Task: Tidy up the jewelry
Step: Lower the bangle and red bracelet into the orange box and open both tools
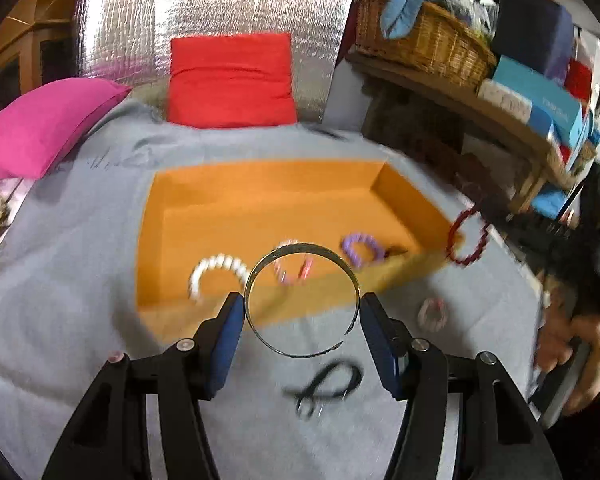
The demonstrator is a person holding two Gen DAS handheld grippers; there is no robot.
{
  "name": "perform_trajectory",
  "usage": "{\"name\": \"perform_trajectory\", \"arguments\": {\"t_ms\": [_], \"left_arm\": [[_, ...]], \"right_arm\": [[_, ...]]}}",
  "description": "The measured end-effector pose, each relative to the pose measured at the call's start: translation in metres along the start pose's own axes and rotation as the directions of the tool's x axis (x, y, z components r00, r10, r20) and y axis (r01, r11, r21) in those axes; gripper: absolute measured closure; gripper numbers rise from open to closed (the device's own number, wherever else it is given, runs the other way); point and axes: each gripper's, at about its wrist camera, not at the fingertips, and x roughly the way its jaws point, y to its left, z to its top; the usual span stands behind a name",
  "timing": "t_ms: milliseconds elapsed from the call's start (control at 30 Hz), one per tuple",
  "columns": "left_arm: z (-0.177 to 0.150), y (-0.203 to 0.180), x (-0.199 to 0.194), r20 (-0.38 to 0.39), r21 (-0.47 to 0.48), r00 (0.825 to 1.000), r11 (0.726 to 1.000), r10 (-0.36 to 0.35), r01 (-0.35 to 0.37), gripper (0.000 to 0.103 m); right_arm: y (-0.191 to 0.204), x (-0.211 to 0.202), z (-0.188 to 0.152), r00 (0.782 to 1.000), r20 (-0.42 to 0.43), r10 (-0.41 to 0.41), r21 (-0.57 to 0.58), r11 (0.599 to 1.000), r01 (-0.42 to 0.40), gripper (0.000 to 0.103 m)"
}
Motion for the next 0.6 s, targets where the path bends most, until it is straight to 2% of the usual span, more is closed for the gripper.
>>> {"name": "perform_trajectory", "arguments": {"t_ms": [100, 233, 333, 433, 600], "left_arm": [[0.030, 0.006, 0.011, 0.009, -0.018, 0.999, 0.999, 0.033, -0.033, 0.042], [0.057, 0.022, 0.033, 0.019, -0.090, 1.000, 0.996, 0.021, -0.020, 0.042], [0.061, 0.035, 0.060, -0.015, -0.111, 0.999, 0.993, 0.047, -0.048, 0.042], [0.060, 0.050, 0.091, -0.087, -0.152, 0.994, 0.985, 0.067, -0.079, 0.042], [0.064, 0.059, 0.116, -0.137, -0.156, 0.986, 0.981, 0.096, -0.117, 0.042]], "right_arm": [[0.004, 0.023, 0.015, 1.000, 0.001, 0.013, 0.014, 1.000, -0.013, 0.092], [0.009, 0.056, 0.032, 0.999, -0.022, 0.032, 0.030, 0.999, -0.032, 0.092], [0.012, 0.081, 0.038, 0.998, -0.046, 0.034, 0.034, 0.999, -0.033, 0.092], [0.016, 0.105, 0.040, 0.997, -0.074, 0.020, 0.008, 1.000, -0.019, 0.092], [0.016, 0.136, 0.038, 0.991, -0.134, -0.009, -0.008, 1.000, 0.008, 0.092]]}}
